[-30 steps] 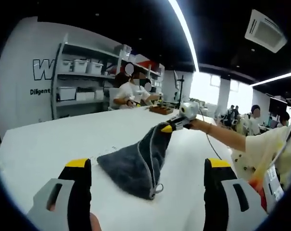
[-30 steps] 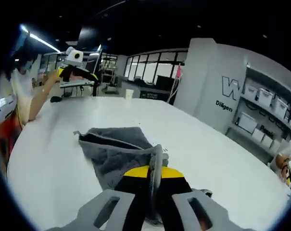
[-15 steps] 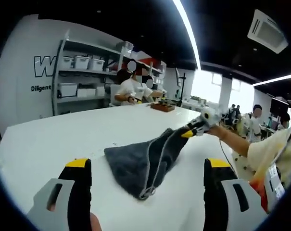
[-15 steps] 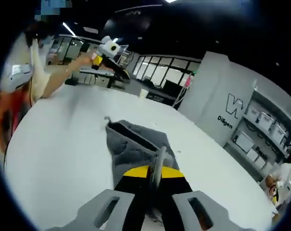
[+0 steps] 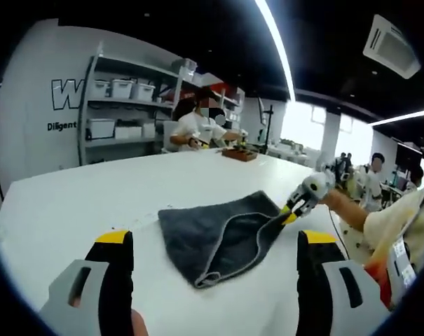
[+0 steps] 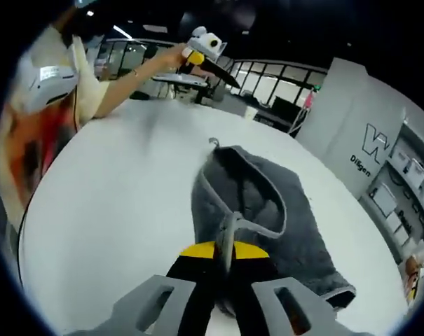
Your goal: Open the folded towel by lifting each exposed corner and separating the folded layers until the towel lies flat within the target outline without major curled edges
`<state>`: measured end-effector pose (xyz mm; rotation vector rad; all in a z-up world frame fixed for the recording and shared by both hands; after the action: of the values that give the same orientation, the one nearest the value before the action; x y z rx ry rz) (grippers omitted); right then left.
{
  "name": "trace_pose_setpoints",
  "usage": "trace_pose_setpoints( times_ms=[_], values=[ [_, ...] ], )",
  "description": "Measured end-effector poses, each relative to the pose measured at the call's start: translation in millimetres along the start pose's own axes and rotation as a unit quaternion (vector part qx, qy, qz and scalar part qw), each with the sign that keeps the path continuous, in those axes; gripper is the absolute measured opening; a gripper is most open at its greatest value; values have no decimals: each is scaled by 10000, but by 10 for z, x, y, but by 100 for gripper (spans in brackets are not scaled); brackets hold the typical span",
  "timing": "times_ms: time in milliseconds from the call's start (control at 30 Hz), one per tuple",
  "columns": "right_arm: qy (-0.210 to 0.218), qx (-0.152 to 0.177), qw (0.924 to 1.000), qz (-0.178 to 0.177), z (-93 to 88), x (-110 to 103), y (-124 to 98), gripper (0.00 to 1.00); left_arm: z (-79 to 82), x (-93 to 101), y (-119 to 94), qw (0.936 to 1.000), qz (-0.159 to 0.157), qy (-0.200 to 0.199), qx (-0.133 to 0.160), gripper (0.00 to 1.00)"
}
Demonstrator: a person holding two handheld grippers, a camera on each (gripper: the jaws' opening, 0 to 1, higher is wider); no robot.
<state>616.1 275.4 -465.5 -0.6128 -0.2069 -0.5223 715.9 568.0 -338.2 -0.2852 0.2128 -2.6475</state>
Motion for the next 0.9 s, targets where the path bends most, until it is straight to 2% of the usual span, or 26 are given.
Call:
trace_pose_setpoints(
  times_ms=[200,300,400,500,633,900],
  values=[
    [287,-99,9989,367,-84,-178,61,0,28,38,-15,9999,-53,-29,113,95],
    [180,-248,9980,550,-131,-284,172,0,21,11,-1,10000,-12,-32,79,95],
    [152,-224,9979,592,-123,-310,246,0,7,20,15,10000,-25,-45,72,95],
    [264,10,9976,639,-37,-331,342,0,27,39,25,9999,-74,-23,96,95],
    [236,39,9973,698,10,-377,430,0,29,48,29,9999,-91,-7,99,95],
    [124,206,9982,557,187,-426,741,0,35,31,8,9999,-74,-31,127,95]
  ],
)
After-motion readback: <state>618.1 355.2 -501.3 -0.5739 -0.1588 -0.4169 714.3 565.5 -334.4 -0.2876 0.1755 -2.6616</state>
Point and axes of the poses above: the point that each gripper's makers call its tool centre point, and the gripper's own axes: y roughly forward along the fingers, x roughly to its right, z roughly out of its top, the point moved 2 cm from there along -y, roughly backward along the fingers, and after that the axes turned 4 degrees about x, right-handed, at the moved point
